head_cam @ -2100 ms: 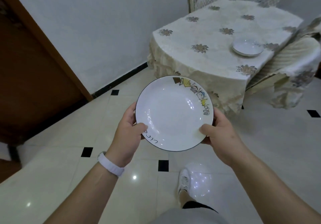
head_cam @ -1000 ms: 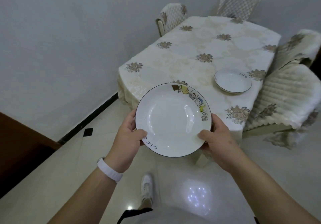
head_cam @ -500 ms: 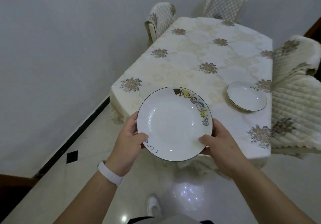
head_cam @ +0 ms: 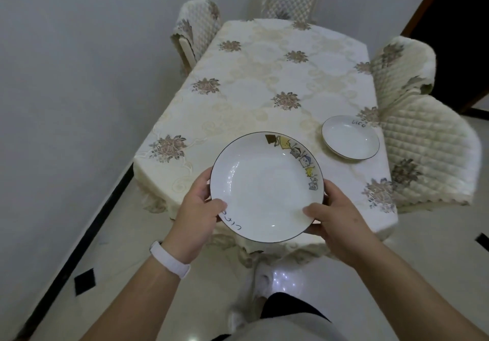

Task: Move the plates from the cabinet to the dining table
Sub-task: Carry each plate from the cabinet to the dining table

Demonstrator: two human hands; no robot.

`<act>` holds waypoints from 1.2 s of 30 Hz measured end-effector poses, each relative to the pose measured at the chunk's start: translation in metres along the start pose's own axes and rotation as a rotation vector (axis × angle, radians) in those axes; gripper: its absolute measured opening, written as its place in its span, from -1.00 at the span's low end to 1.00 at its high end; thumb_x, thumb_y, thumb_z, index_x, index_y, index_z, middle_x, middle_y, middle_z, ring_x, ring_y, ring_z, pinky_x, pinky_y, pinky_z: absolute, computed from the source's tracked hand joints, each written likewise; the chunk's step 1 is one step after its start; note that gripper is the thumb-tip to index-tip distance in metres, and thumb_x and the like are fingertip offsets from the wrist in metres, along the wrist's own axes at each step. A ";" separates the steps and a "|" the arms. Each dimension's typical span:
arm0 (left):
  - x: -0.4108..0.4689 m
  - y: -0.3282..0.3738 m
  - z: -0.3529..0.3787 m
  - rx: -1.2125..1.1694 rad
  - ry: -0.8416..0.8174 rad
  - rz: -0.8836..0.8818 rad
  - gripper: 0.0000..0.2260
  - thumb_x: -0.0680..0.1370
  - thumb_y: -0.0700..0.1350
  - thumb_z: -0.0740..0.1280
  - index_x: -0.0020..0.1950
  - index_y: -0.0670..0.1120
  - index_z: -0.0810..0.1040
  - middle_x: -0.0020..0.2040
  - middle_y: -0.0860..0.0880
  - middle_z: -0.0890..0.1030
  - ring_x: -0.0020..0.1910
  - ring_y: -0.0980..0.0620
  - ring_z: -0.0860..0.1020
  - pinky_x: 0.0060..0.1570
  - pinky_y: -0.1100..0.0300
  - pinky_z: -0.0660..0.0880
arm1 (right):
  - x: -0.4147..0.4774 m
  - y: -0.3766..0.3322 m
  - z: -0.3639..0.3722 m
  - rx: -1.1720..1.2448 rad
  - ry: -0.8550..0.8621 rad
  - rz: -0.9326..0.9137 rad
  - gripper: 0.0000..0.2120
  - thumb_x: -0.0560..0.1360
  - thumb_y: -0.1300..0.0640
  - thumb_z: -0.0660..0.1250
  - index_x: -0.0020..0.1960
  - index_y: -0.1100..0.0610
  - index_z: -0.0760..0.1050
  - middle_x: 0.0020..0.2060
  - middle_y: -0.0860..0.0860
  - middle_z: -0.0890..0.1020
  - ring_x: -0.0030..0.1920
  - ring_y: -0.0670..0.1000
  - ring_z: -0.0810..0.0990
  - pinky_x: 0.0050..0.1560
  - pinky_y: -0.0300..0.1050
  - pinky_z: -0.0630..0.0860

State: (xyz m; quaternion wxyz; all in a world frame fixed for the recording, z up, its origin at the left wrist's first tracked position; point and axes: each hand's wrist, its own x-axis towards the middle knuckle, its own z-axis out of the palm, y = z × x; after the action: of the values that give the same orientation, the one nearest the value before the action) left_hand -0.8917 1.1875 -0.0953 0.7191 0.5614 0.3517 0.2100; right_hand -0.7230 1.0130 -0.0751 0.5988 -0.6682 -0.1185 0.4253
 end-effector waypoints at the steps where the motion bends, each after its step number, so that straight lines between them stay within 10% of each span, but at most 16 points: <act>1: 0.007 0.002 -0.001 0.010 -0.012 -0.002 -0.38 0.47 -0.52 0.17 0.22 0.17 0.50 -0.03 0.09 0.68 -0.08 0.10 0.61 -0.21 0.20 0.56 | 0.005 -0.002 0.000 0.016 -0.003 0.005 -0.49 0.46 0.49 0.17 0.18 -0.03 0.52 -0.05 -0.02 0.72 -0.01 0.05 0.70 -0.14 0.02 0.65; 36: 0.284 0.015 0.071 0.216 -0.072 -0.246 -0.41 0.25 -0.31 0.25 0.08 0.31 0.56 -0.12 0.02 0.69 -0.14 -0.06 0.58 -0.09 -0.06 0.53 | 0.247 -0.034 -0.062 0.069 0.152 0.146 -0.49 0.45 0.42 0.18 0.24 -0.06 0.49 0.08 -0.03 0.67 0.01 0.01 0.68 -0.15 -0.02 0.66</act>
State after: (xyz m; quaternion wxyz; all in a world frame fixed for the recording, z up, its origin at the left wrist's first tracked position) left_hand -0.6491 1.3432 -0.1491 0.6870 0.5952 0.4123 0.0614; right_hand -0.5162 1.1432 -0.1546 0.5961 -0.6844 -0.0093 0.4197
